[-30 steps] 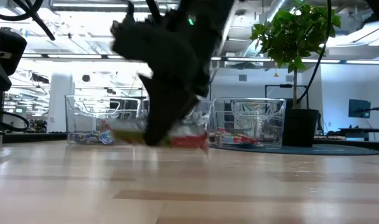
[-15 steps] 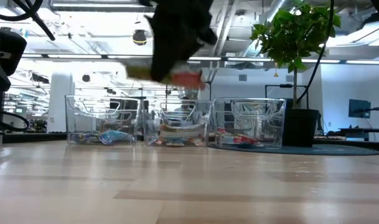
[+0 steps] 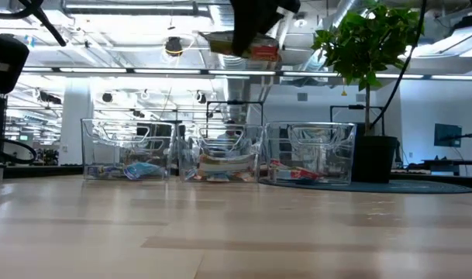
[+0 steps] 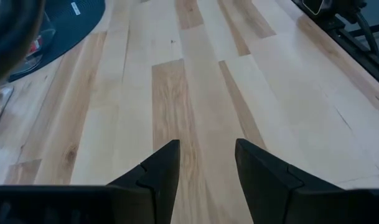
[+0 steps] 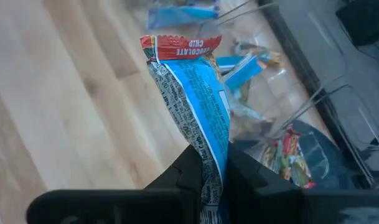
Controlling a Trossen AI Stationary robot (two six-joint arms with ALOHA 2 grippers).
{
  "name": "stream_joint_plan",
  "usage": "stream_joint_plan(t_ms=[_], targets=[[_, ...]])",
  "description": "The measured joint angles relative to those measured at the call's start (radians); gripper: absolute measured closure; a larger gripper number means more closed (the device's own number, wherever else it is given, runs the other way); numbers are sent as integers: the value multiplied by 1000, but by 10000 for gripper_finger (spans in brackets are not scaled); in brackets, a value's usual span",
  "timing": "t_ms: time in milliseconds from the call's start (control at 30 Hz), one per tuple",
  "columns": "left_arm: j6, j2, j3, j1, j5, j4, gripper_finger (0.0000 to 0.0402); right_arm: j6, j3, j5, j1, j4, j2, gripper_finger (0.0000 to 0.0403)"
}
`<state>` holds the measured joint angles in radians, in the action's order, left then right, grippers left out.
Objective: Pick and place Granola Bars by type
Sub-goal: Put the red granola bar into the right transparent bin
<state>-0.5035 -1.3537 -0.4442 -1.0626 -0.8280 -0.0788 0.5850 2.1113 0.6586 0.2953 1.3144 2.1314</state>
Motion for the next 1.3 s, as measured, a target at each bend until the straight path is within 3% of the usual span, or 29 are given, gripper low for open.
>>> stream_joint_plan(t_ms=[367,767,1300], targets=[[2,0,0,-12,6,-3,250,53,-6,25,-51,96,-19,368],[55,0,0,-12,-5,-3,250,-69,-6,27,-25,124,-19,370],[256,0,0,1,-276,-9,250,-190,-5,77,-68,214,-84,373]])
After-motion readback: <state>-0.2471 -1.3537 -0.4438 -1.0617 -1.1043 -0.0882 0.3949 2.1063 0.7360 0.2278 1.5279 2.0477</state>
